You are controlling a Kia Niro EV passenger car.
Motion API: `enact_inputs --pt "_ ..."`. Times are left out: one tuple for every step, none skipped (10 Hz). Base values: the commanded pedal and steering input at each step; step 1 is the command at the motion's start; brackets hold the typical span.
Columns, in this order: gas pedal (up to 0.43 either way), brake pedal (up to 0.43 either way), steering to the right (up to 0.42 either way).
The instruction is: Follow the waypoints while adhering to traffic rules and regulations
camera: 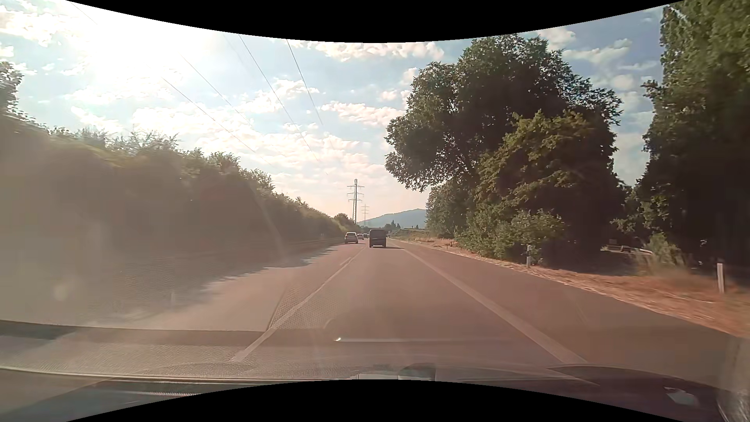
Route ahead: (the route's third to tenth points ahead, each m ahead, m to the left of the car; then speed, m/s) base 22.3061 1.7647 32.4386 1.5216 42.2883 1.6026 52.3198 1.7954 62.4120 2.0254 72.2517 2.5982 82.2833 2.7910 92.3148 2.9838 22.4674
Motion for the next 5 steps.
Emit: enact_inputs --pt "0.177 0.000 0.000" --pt "0.177 0.000 0.000" --pt "0.177 0.000 0.000" --pt "0.169 0.000 0.000" --pt "0.169 0.000 0.000"
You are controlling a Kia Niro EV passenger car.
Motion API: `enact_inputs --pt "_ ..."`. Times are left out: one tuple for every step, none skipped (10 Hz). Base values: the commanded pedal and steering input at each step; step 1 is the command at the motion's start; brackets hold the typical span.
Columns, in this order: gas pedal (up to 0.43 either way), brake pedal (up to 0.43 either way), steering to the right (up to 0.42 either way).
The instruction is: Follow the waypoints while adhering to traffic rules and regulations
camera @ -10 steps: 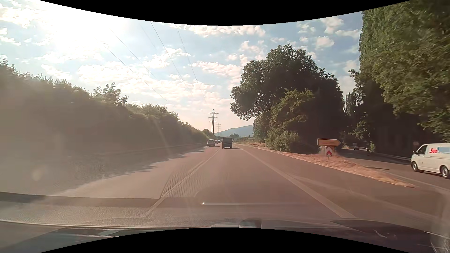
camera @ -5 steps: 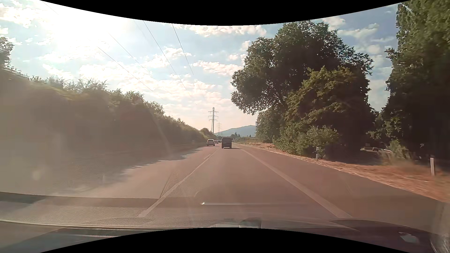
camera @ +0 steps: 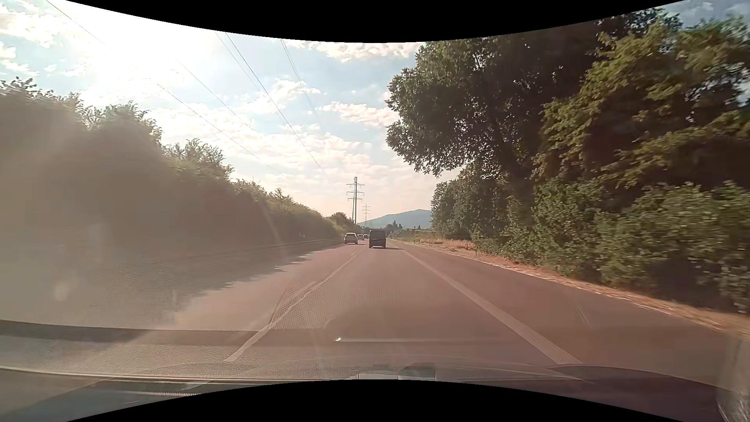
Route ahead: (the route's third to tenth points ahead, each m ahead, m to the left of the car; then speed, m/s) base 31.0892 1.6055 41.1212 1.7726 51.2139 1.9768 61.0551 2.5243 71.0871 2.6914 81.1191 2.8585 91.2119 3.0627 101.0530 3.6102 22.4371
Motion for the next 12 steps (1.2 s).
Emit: enact_inputs --pt "0.169 0.000 0.000" --pt "0.157 0.000 0.000" --pt "0.138 0.000 0.000" --pt "0.130 0.000 0.000" --pt "0.118 0.000 0.000" --pt "0.118 0.000 0.000" --pt "0.110 0.000 0.000" --pt "0.110 0.000 -0.001" --pt "0.110 0.000 -0.001" --pt "0.110 0.000 -0.001" --pt "0.098 0.000 -0.001" --pt "0.098 0.000 -0.001"
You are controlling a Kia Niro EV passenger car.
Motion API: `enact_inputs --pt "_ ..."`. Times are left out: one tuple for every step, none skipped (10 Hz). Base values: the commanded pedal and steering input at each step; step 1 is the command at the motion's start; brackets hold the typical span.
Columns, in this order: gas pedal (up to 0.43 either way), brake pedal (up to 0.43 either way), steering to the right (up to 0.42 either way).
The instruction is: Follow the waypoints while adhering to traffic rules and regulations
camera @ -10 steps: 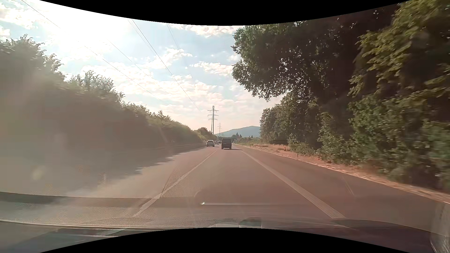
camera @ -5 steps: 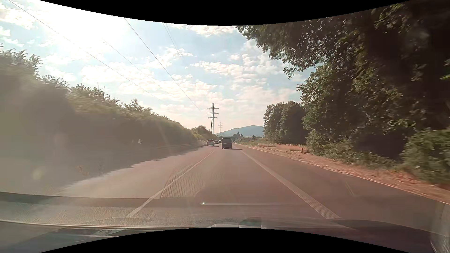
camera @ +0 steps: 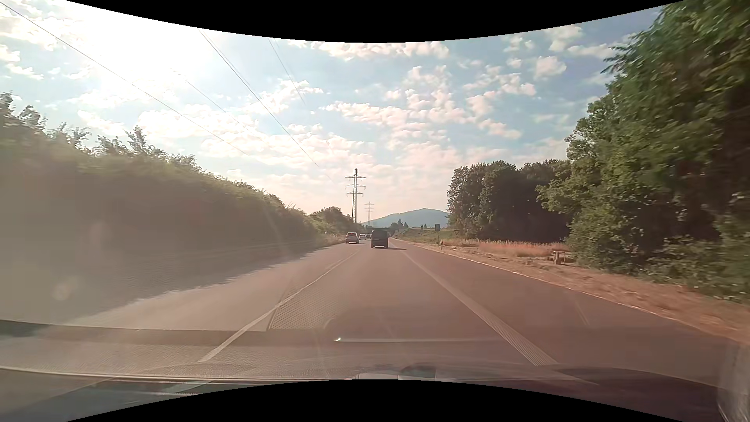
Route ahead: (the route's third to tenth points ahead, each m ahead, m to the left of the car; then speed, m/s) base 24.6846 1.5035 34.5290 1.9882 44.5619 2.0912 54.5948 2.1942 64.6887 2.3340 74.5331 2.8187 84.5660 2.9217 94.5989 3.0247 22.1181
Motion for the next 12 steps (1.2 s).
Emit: enact_inputs --pt "0.098 0.000 -0.001" --pt "0.098 0.000 -0.001" --pt "0.098 0.000 -0.001" --pt "0.098 0.000 -0.001" --pt "0.098 0.000 -0.001" --pt "0.098 0.000 -0.001" --pt "0.098 0.000 -0.001" --pt "0.098 0.000 -0.001" --pt "0.098 0.000 -0.001" --pt "0.098 0.000 -0.001" --pt "0.098 0.000 -0.001" --pt "0.098 0.000 -0.001"
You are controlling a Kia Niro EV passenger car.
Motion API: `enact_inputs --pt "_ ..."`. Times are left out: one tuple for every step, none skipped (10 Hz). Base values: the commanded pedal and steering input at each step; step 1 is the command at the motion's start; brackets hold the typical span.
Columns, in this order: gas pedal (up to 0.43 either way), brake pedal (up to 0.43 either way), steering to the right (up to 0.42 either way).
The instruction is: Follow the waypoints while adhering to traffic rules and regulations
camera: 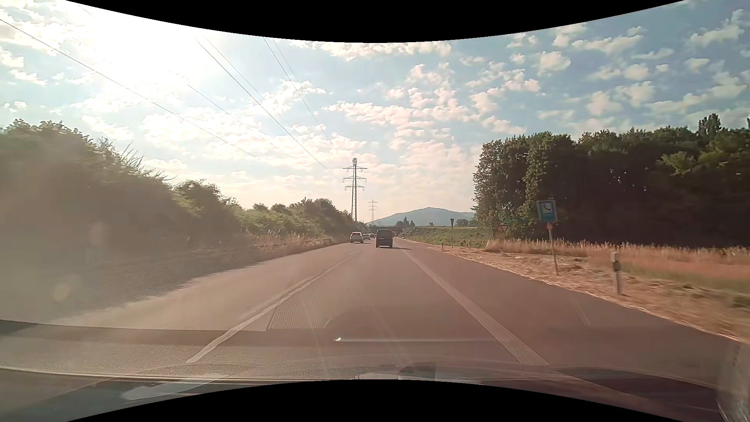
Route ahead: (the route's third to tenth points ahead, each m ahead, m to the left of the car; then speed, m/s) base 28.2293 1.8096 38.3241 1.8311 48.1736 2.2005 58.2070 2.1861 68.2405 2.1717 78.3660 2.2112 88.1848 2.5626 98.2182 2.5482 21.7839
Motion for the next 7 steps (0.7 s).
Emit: enact_inputs --pt "0.098 0.000 -0.001" --pt "0.098 0.000 -0.001" --pt "0.098 0.000 -0.001" --pt "0.098 0.000 -0.001" --pt "0.098 0.000 -0.001" --pt "0.098 0.000 -0.001" --pt "0.098 0.000 -0.001"
